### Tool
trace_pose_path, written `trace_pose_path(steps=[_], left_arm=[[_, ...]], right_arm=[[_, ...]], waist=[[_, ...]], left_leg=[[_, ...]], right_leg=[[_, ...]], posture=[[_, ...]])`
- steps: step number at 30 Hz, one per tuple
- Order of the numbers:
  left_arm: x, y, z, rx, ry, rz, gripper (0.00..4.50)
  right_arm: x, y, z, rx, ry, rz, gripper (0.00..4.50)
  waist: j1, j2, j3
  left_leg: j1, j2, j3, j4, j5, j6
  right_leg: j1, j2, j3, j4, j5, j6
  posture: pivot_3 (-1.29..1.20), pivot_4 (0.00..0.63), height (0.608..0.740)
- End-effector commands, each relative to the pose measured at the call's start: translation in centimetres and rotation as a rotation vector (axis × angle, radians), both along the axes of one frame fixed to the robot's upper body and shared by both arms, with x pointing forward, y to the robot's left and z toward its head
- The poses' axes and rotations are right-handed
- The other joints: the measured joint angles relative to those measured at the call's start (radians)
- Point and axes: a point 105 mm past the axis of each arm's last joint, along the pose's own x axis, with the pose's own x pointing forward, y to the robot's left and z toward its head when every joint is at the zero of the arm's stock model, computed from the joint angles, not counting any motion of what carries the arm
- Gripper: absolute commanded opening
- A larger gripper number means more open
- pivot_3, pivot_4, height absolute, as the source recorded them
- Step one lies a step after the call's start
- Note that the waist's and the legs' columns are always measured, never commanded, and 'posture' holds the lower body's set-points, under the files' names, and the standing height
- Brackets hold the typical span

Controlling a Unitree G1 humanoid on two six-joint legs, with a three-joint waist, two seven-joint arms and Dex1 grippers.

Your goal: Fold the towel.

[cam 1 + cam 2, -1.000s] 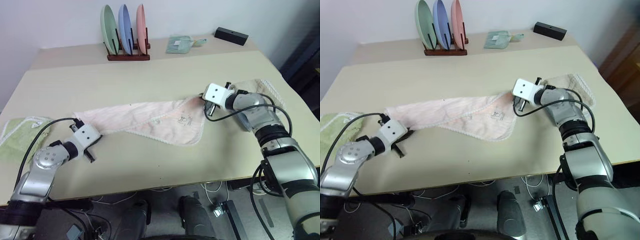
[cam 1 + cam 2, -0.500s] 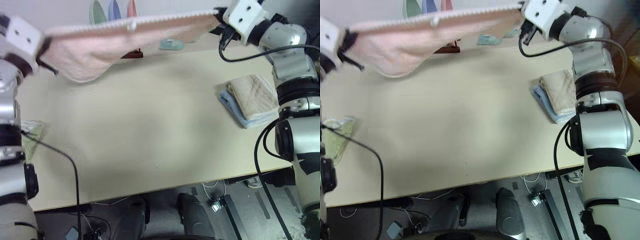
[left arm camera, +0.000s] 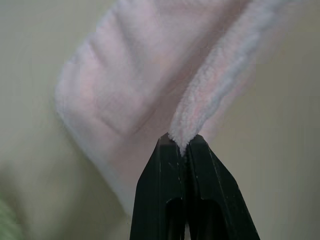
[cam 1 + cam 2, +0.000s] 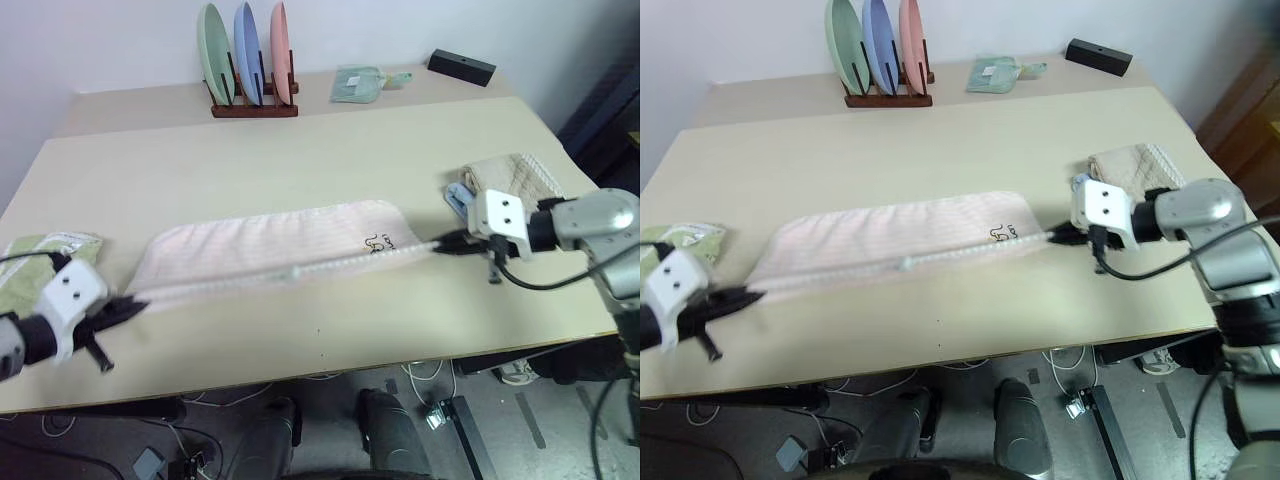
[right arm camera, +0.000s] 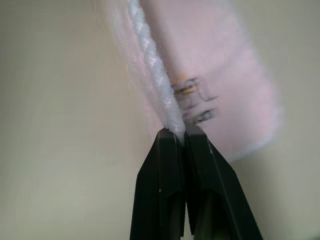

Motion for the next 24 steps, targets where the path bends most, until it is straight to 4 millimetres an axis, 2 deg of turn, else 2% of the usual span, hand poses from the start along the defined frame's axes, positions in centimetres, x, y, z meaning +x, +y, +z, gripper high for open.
trace_pose_path(steps=[1, 3, 7, 11, 14, 24], left_arm=[[-0.3, 0.6, 1.2, 0.021, -0.007, 0.02, 0.0], [0.8, 1.3, 1.2, 0.024, -0.026, 0.057, 0.0], [2.4, 1.6, 1.4, 0.029, -0.064, 0.068, 0.0], [6.1, 2.8, 0.9, 0.04, -0.11, 0.108, 0.0], [7.8, 3.1, 0.2, 0.041, -0.108, 0.107, 0.0], [11.0, 3.0, -1.3, 0.029, -0.117, 0.115, 0.0]], right_arm=[[-0.7, 0.1, 1.7, 0.017, -0.023, 0.012, 0.07], [0.5, 0.3, 1.7, 0.03, -0.061, -0.013, 0.07], [2.1, 0.6, 1.4, 0.024, -0.106, -0.033, 0.07], [6.0, 1.2, 1.0, 0.025, -0.179, -0.088, 0.07], [7.9, 2.0, 0.6, 0.036, -0.187, -0.099, 0.07], [10.5, 3.4, -0.5, 0.054, -0.206, -0.12, 0.07]], waist=[[0.003, 0.0, 0.0], [0.008, 0.0, 0.0], [0.018, -0.001, 0.0], [0.019, -0.001, 0.0], [0.015, -0.001, 0.0], [0.013, -0.001, 0.0]], left_leg=[[0.002, 0.002, 0.001, 0.0, 0.0, 0.0], [0.003, 0.012, 0.01, 0.001, 0.0, 0.0], [0.004, 0.013, 0.015, 0.002, 0.0, 0.0], [0.003, 0.013, 0.016, 0.001, -0.001, 0.001], [0.003, 0.013, 0.016, 0.0, 0.0, 0.0], [0.001, 0.013, 0.016, -0.001, 0.0, 0.0]], right_leg=[[0.003, 0.001, -0.001, -0.001, -0.002, -0.002], [0.008, 0.001, -0.004, -0.003, -0.002, -0.003], [0.008, 0.002, -0.005, -0.003, -0.001, -0.002], [0.007, 0.002, -0.005, -0.004, 0.001, 0.001], [0.007, 0.003, -0.005, -0.004, 0.001, 0.0], [0.002, 0.003, -0.004, -0.001, 0.001, 0.0]], posture=[[0.0, 0.15, 0.74], [0.0, 0.15, 0.74], [0.0, 0.15, 0.74], [0.0, 0.15, 0.74], [0.0, 0.15, 0.74], [0.0, 0.15, 0.74]])
